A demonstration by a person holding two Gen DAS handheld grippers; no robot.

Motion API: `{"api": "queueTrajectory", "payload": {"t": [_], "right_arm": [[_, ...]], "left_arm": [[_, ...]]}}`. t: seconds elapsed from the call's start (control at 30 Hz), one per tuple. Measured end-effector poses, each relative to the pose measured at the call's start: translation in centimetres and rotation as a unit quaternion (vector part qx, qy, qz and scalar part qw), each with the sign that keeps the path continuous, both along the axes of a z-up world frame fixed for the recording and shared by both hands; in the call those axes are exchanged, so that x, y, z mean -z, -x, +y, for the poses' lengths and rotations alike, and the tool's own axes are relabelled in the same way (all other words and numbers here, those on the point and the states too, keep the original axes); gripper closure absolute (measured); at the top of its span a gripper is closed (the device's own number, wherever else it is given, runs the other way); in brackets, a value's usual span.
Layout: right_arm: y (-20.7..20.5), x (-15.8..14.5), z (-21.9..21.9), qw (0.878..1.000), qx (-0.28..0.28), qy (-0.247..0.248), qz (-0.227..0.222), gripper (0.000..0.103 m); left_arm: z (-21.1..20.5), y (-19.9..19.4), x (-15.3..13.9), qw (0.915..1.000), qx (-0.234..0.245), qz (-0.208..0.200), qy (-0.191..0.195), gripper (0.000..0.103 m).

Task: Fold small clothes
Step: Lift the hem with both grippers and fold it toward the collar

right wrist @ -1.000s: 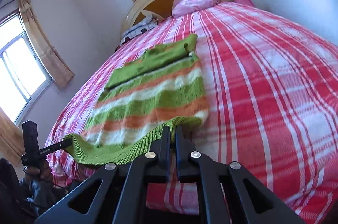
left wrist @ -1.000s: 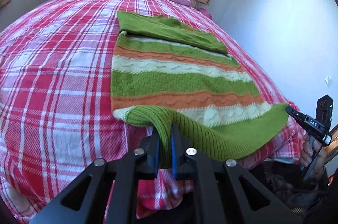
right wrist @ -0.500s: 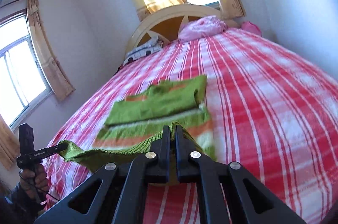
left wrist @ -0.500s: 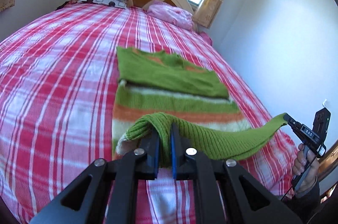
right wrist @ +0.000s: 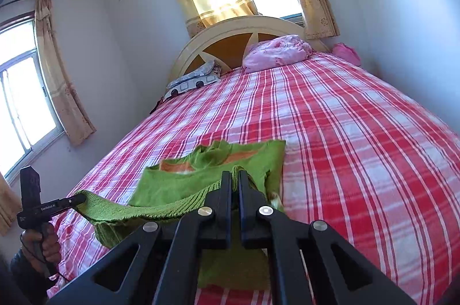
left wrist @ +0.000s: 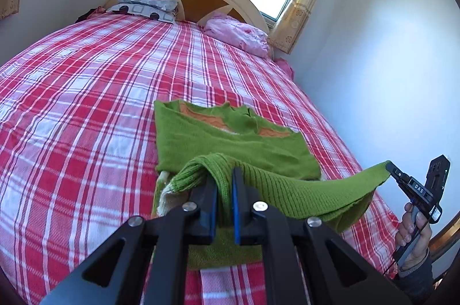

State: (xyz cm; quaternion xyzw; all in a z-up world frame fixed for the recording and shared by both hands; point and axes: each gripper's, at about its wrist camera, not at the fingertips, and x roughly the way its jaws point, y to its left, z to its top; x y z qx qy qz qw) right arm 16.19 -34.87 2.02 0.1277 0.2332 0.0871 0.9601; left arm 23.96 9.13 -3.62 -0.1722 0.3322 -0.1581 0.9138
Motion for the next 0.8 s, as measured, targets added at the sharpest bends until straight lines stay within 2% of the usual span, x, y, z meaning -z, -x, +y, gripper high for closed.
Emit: {"api": "queueTrajectory", "payload": {"t": [0.37, 0.67, 0.8], "right_arm": [[-9.3, -1.5, 0.5, 1.000, 0.000, 0.023, 0.003, 0.100], [-16.1, 0.0, 0.5, 0.999, 0.014, 0.040, 0.030, 0.100], [-19.5, 1.7, 0.0, 0.997, 0.026, 0.049, 0.054, 0.100]], "left_arm": [[0.4, -6.9, -1.0, 0.9997, -0.014, -0.006, -0.019, 0.094], [-0.3, -12.7, 1.1, 0.9991, -0.017, 0.021, -0.031, 0.094], [-0.9, -15.5, 2.7, 0.9981, -0.022, 0.040, -0.041, 0.094]]}}
